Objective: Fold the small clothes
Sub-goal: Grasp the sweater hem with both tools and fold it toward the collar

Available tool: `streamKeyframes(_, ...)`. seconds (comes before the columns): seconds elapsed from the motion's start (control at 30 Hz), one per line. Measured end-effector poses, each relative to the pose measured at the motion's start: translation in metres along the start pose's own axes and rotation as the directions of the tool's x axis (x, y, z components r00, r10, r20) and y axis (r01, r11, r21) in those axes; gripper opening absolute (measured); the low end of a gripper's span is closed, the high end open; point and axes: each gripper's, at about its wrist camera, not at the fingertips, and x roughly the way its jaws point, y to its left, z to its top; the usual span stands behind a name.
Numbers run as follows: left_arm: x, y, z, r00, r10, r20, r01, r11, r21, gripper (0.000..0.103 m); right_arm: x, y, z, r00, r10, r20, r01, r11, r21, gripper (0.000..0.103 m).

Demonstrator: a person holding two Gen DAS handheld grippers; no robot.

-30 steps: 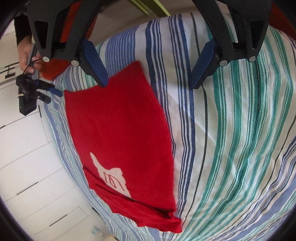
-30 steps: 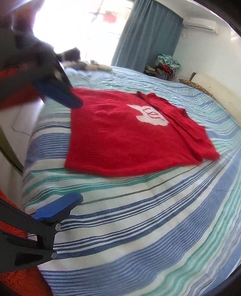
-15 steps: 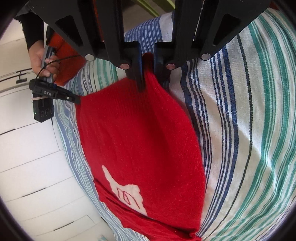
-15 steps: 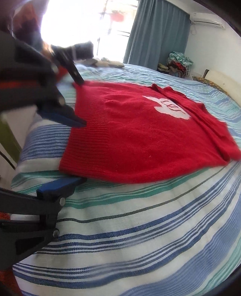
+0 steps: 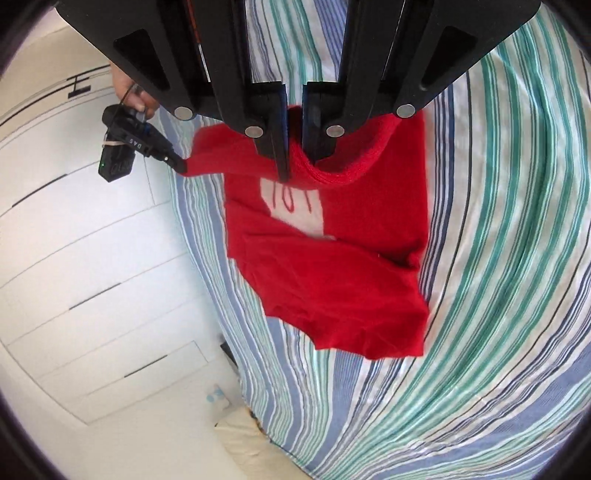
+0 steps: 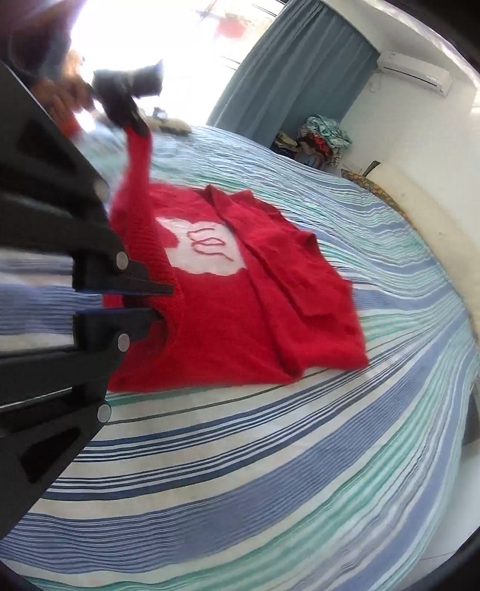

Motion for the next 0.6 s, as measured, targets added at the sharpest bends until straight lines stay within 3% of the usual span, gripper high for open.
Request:
streamKeyframes(0.17, 0.050, 0.015, 0.091, 0.997, 0.073, 0.038, -0.071, 0.997, -0.039, 0.003, 0.059, 0.021, 0.093, 0.995, -0.066, 0.074, 0.070, 0.996, -0.056, 0.005)
streamKeyframes(0.3, 0.088, 0.035, 0.140, 0.989, 0.144, 0.043, -0.141, 0.988, -0.065, 0.003, 0.108, 0.029, 0.156, 0.989, -0.112, 0.094, 0.120, 0.989, -0.088, 0.005)
streamKeyframes(0.4, 0.110, 0.050, 0.157, 0.977, 0.205, 0.055, -0.203, 0.978, -0.051, 0.004, 0.143, 0.029, 0.189, 0.984, -0.144, 0.104, 0.154, 0.984, -0.092, 0.005)
streamKeyframes(0.5, 0.131, 0.060, 0.168, 0.959, 0.281, 0.044, -0.279, 0.959, -0.056, 0.011, 0.172, 0.026, 0.205, 0.979, -0.168, 0.117, 0.180, 0.978, -0.103, 0.005)
streamKeyframes(0.6, 0.140, 0.072, 0.180, 0.966, 0.258, -0.014, -0.258, 0.959, -0.116, 0.022, 0.195, 0.021, 0.210, 0.981, -0.156, 0.118, 0.168, 0.981, -0.093, 0.008)
